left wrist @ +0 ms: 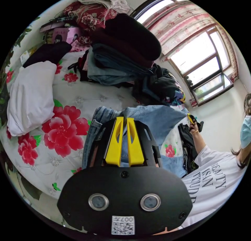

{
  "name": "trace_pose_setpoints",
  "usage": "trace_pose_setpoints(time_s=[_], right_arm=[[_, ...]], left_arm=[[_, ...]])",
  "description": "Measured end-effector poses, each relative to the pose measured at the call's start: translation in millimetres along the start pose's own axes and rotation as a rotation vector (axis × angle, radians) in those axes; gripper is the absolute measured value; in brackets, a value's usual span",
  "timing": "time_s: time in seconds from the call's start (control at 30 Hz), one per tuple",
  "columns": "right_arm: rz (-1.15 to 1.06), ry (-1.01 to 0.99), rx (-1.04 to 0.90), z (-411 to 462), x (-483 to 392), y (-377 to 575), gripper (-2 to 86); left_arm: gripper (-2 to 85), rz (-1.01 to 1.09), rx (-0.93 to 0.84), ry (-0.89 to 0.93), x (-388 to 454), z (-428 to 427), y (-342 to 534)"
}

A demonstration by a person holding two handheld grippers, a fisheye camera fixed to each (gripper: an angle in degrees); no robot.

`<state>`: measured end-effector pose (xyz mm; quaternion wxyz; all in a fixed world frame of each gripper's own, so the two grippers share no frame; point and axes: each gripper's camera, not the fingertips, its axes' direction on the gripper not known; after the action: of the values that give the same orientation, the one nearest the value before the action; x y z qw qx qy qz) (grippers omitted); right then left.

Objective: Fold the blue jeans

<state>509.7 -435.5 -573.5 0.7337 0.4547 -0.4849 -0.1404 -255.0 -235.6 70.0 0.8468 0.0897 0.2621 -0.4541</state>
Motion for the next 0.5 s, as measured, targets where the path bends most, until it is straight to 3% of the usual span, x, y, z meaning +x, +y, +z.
trace_pose_setpoints(time_s=[0.13,0.27,0.37,0.5], right_arm=[[-0.135,-0.079,0.122,-134,-33,57,0.3],[-0.054,-0.121,0.207,-267,-14,162,0.6],[0.116,0.007,0.143,-322,28,256,1.0],[0.462,0.309,-0.098,-338,103,379,2.9]], left_arm=[[-0.4,0.022,0.103,0.053,11,-61,45],[-0.5,0.103,0.149,0.058,25,-114,127],[-0.4,0.135,0.073,0.007,21,-124,199],[0.3,-0.175,-0.167,-0.048,-36,-95,300]])
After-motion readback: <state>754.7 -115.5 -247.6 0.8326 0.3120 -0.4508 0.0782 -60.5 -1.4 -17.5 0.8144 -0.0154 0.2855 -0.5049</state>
